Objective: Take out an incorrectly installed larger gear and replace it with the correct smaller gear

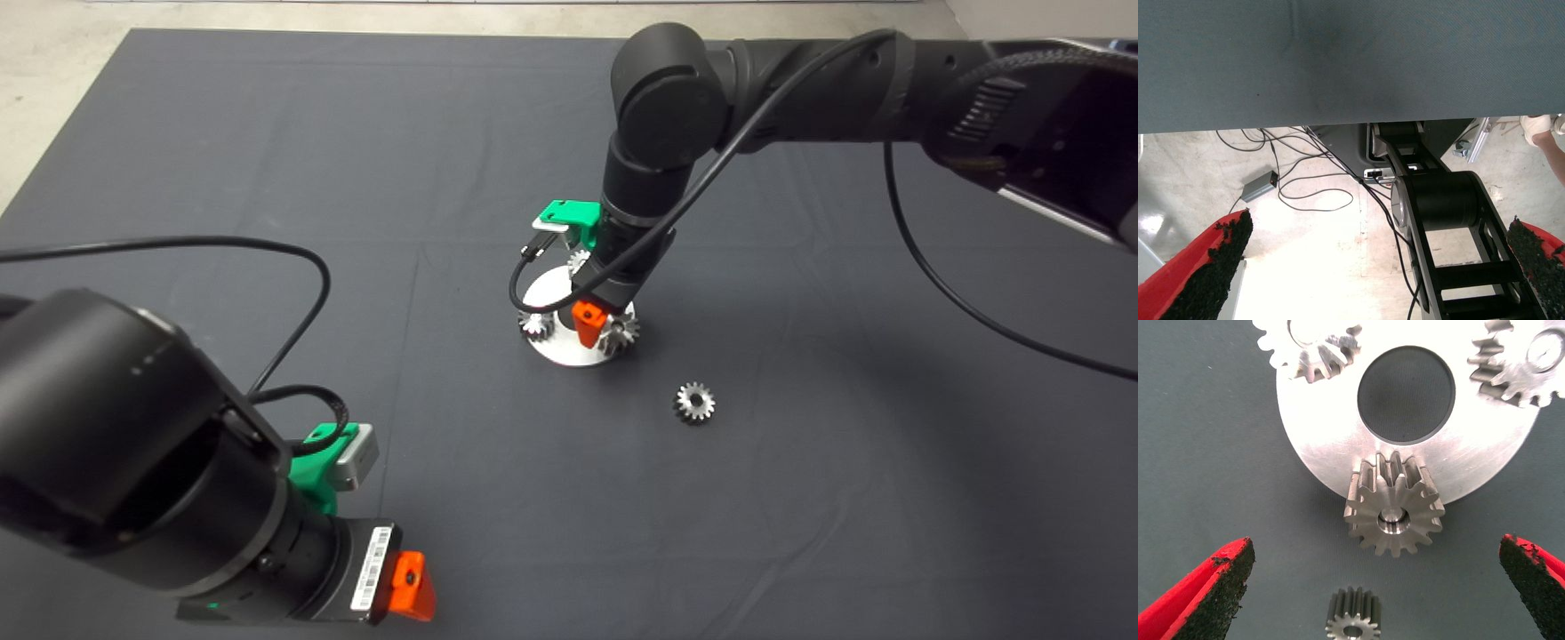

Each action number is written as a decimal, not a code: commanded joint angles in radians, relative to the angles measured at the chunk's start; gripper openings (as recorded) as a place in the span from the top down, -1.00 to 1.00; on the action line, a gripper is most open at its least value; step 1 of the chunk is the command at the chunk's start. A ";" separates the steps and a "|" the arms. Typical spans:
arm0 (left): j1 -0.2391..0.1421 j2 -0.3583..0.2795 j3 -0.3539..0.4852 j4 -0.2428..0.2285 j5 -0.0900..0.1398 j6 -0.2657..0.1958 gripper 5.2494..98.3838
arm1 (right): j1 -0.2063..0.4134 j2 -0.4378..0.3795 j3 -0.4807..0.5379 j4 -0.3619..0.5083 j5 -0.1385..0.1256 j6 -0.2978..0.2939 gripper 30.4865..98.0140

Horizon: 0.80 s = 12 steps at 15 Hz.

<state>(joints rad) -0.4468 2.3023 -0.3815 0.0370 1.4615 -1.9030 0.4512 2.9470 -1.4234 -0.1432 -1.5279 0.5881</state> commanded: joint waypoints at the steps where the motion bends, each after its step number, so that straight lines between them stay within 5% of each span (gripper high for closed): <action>1: -0.015 0.001 0.020 -0.012 -0.001 -0.005 -1.00 | -0.019 -0.009 -0.004 -0.069 -0.113 -0.017 -0.97; 12: -0.014 0.003 0.020 -0.012 -0.001 -0.005 -1.00 | -0.055 -0.025 -0.012 -0.098 -0.113 -0.037 -0.97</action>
<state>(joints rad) -0.4468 2.3047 -0.3815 0.0370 1.4611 -1.9030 0.3957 2.9335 -1.4311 -0.2034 -1.5292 0.5649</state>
